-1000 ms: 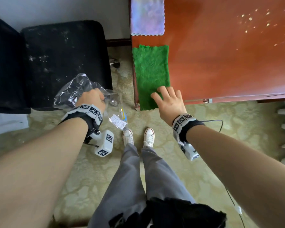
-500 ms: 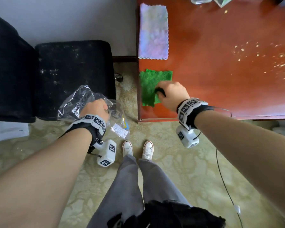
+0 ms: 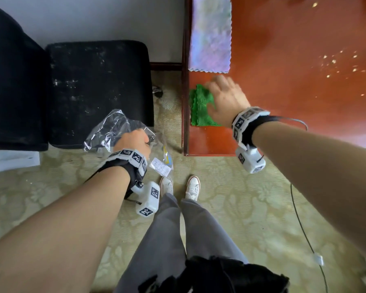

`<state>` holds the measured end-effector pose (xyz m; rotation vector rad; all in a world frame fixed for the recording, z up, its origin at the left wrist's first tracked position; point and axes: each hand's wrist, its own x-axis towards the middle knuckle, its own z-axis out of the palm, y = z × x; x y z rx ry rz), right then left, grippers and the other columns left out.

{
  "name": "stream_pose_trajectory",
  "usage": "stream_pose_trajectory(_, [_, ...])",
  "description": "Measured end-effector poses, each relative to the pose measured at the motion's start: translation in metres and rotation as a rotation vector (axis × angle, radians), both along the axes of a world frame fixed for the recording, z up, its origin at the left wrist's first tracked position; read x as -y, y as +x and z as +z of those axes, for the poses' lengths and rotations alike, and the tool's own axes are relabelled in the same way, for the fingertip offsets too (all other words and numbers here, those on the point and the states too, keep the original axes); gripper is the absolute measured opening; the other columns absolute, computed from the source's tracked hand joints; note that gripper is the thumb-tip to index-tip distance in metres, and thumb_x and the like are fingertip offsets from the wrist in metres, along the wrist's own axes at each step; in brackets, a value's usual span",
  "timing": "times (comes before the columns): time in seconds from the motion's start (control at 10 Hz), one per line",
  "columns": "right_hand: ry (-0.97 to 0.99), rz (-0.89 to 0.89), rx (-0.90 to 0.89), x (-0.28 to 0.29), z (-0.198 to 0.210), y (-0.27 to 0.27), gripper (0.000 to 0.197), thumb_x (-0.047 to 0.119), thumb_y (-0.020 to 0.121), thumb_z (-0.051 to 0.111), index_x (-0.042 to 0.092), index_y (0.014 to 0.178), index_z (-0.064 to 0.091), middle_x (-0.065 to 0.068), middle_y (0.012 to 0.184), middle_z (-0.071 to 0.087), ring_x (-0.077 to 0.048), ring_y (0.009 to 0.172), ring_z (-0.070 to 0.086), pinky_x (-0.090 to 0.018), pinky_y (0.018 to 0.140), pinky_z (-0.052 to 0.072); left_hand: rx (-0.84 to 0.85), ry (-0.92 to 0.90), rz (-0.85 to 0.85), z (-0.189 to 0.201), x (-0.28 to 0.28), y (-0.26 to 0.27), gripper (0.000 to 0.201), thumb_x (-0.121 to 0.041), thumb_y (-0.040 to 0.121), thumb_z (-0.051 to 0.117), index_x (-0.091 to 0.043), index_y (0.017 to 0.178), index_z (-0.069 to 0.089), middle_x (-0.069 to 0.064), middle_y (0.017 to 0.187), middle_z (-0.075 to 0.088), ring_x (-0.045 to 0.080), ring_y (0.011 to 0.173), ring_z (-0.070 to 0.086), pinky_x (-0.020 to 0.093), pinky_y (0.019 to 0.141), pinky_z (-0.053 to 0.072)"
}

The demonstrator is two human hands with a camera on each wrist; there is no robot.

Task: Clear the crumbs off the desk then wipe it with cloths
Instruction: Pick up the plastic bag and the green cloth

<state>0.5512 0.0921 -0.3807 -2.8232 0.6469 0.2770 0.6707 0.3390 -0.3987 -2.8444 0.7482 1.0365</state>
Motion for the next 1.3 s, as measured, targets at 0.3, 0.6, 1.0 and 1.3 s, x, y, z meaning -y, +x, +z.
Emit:
stream_pose_trajectory(0.3, [0.008, -0.001, -0.224, -0.048, -0.033, -0.023, 0.075, -0.004, 0.090, 0.036, -0.001, 0.154, -0.002, -0.018, 0.162, -0.011, -0.039, 0.149, -0.004, -0.050, 0.122, 0.007, 0.015, -0.028, -0.056, 0.002, 0.002, -0.001, 0.021, -0.016, 0.094, 0.053, -0.027, 0.109, 0.064, 0.006, 0.105, 0.068, 0.029, 0.088, 0.063, 0.036, 0.073, 0.054])
stream_pose_trajectory(0.6, [0.251, -0.386, -0.128, -0.047, 0.015, -0.040, 0.067, -0.006, 0.079, 0.046, 0.012, 0.143, 0.044, -0.021, 0.136, 0.054, -0.039, 0.120, 0.054, -0.042, 0.097, 0.049, -0.003, 0.134, -0.256, -0.001, -0.018, -0.024, 0.018, -0.012, 0.094, 0.052, -0.022, 0.104, 0.063, 0.007, 0.104, 0.067, 0.027, 0.085, 0.062, 0.034, 0.072, 0.054])
stream_pose_trajectory(1.0, [0.584, -1.048, 0.029, -0.027, 0.058, -0.215, 0.034, 0.001, 0.091, 0.046, 0.007, 0.115, 0.069, -0.015, 0.106, 0.069, -0.031, 0.096, 0.065, -0.032, 0.077, 0.052, -0.049, 0.343, -0.639, -0.002, 0.001, -0.174, 0.031, -0.024, 0.095, 0.058, -0.011, 0.121, 0.066, 0.010, 0.122, 0.067, 0.027, 0.112, 0.064, 0.035, 0.092, 0.053])
stream_pose_trajectory(1.3, [0.742, -1.342, 0.123, 0.015, 0.076, -0.399, 0.035, 0.003, 0.091, 0.051, -0.005, 0.125, 0.051, -0.013, 0.105, 0.052, -0.022, 0.095, 0.051, -0.029, 0.085, 0.047, -0.004, 0.513, -0.866, 0.008, 0.063, -0.356, 0.015, -0.020, 0.089, 0.061, -0.009, 0.084, 0.069, 0.009, 0.086, 0.071, 0.026, 0.080, 0.070, 0.039, 0.077, 0.060])
